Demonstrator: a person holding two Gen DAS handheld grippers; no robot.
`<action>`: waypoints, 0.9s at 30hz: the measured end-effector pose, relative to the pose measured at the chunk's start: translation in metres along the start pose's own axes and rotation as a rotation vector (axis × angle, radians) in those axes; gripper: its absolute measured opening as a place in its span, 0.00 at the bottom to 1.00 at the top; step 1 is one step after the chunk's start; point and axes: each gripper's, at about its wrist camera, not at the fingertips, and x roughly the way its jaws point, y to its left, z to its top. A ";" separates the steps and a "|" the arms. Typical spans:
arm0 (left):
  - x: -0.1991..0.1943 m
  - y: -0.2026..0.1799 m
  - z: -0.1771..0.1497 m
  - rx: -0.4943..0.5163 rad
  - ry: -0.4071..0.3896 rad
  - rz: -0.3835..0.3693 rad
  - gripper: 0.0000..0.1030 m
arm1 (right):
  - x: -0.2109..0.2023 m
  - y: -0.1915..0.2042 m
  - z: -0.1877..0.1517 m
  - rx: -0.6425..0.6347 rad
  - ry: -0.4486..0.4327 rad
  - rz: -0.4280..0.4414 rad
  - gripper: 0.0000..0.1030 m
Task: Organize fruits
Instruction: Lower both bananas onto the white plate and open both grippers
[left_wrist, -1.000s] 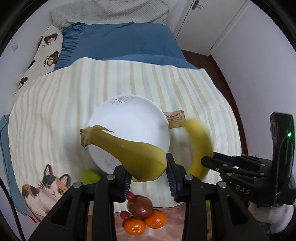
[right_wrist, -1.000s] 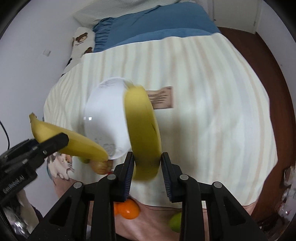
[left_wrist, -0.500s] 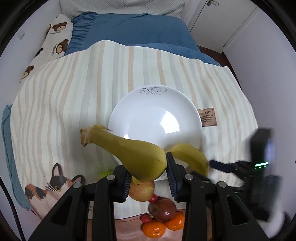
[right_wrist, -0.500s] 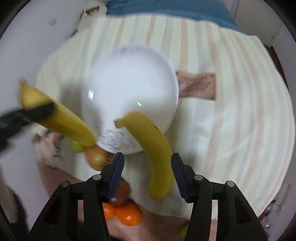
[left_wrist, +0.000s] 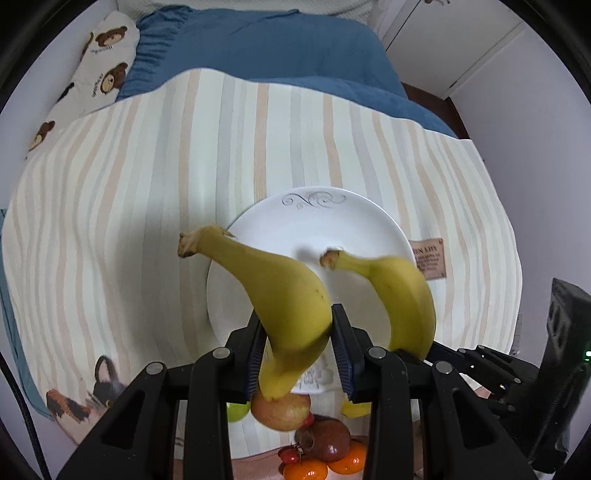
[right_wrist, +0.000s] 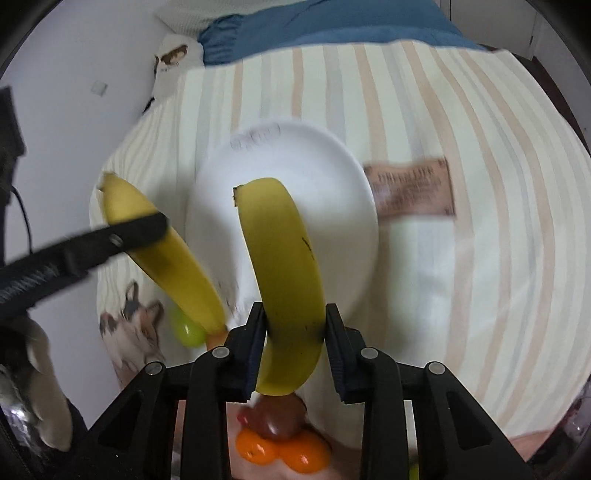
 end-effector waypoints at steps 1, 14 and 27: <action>0.005 0.001 0.006 0.000 0.012 0.003 0.30 | 0.004 0.001 0.007 0.006 0.005 0.017 0.32; 0.046 -0.006 0.057 0.012 0.066 0.034 0.27 | 0.072 -0.009 0.050 0.057 0.105 0.029 0.36; 0.028 0.028 0.015 -0.020 -0.029 0.196 0.77 | 0.026 0.016 0.049 -0.053 -0.026 -0.230 0.93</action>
